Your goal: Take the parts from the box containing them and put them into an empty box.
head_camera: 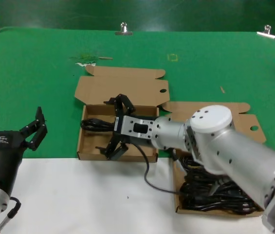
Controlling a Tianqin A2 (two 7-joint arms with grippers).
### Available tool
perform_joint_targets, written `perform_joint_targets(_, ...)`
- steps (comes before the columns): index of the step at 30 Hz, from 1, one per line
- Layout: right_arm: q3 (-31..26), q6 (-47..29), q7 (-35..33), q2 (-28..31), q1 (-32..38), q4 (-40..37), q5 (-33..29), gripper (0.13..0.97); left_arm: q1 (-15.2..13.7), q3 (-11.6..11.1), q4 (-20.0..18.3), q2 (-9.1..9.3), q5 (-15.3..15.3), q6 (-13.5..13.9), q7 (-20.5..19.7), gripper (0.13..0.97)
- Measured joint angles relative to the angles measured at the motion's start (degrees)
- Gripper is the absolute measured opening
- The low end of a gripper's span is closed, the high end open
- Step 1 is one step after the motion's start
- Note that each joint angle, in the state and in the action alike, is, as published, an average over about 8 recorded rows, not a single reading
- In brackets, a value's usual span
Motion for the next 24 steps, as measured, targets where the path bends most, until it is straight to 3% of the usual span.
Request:
perform_joint_targets(9, 7.8, 3.8, 5.9, 2.0, -7.6, 9.4, -3.4, 0.966, 0.0, 0.0, 0.0, 0.0, 0.0, 0.0, 0.0, 0.762)
perform_joint_targets(18, 15.7, 7.7, 11.9, 4.1, -15.3, 18.9, -6.9, 0.966, 0.0, 0.0, 0.0, 0.01, 0.0, 0.0, 0.0, 0.893)
perform_joint_targets(24, 21.0, 10.3, 15.9, 5.5, -20.5, 25.2, -9.2, 0.966, 0.0, 0.0, 0.0, 0.01, 0.0, 0.0, 0.0, 0.909)
